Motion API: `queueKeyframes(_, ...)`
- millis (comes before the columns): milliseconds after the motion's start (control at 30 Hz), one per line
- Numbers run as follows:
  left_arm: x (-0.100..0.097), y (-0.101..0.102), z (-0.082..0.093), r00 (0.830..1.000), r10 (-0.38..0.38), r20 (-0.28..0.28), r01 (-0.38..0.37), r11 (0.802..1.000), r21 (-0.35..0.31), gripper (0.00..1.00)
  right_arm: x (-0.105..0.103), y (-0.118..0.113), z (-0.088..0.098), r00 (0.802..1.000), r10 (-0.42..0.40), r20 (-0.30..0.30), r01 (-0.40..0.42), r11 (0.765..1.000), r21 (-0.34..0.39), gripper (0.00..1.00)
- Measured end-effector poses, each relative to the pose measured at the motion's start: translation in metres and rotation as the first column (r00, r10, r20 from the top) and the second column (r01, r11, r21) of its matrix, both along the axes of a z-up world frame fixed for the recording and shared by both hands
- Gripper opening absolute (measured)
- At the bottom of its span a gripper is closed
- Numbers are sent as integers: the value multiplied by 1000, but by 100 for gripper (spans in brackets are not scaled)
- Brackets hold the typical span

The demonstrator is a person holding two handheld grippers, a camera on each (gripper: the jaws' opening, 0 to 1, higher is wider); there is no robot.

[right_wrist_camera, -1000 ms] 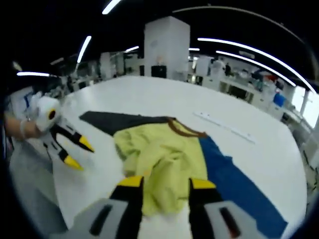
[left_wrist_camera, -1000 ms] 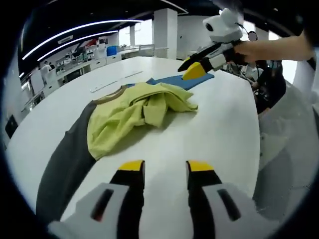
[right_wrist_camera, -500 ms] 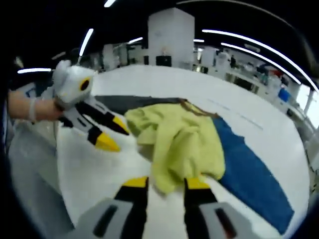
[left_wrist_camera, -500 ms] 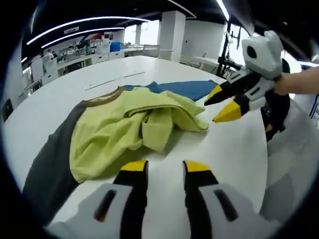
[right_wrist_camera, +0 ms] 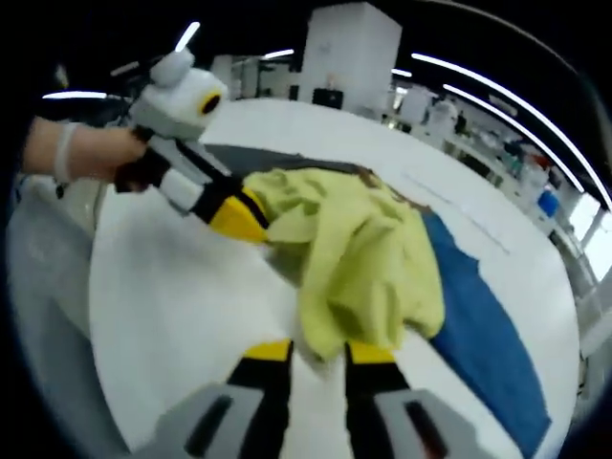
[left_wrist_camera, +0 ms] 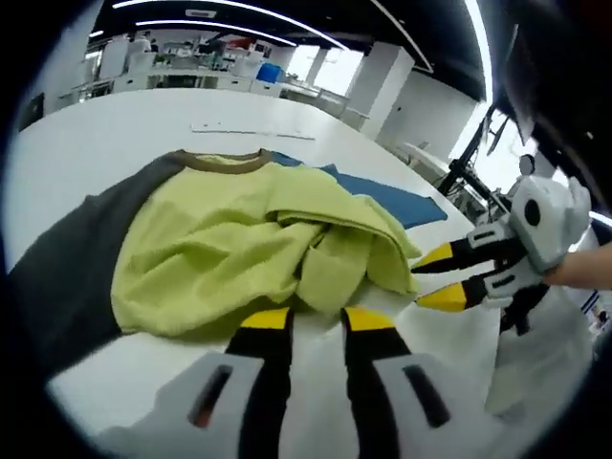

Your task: Fold the garment on the visible template until the final outline fits inside the template.

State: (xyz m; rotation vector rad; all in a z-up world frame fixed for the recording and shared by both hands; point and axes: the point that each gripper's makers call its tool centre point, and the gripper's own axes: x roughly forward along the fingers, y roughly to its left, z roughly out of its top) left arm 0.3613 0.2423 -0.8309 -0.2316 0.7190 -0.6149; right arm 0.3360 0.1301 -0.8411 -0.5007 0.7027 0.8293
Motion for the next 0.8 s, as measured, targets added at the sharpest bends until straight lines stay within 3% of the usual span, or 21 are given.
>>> queueKeyframes(133,5,-3,-5,999,16,-28,-17,999,-41,16,1,-1,0,1000,13,23,-13,1000,-28,15)
queueKeyframes(200,10,-4,-9,999,22,-39,-25,998,-64,15,2,0,-1,996,61,58,-57,996,-64,14)
queueKeyframes(467,5,-6,-3,995,62,-78,-72,990,-124,1,3,-2,-5,993,84,88,-72,988,-134,7)
queueKeyframes(633,4,0,0,995,69,-76,-78,988,-135,0,6,-5,-6,991,82,109,-65,987,-145,0)
queueKeyframes(800,-3,5,4,996,54,-68,-62,990,-126,0,2,-8,-7,989,95,111,-77,985,-156,0)
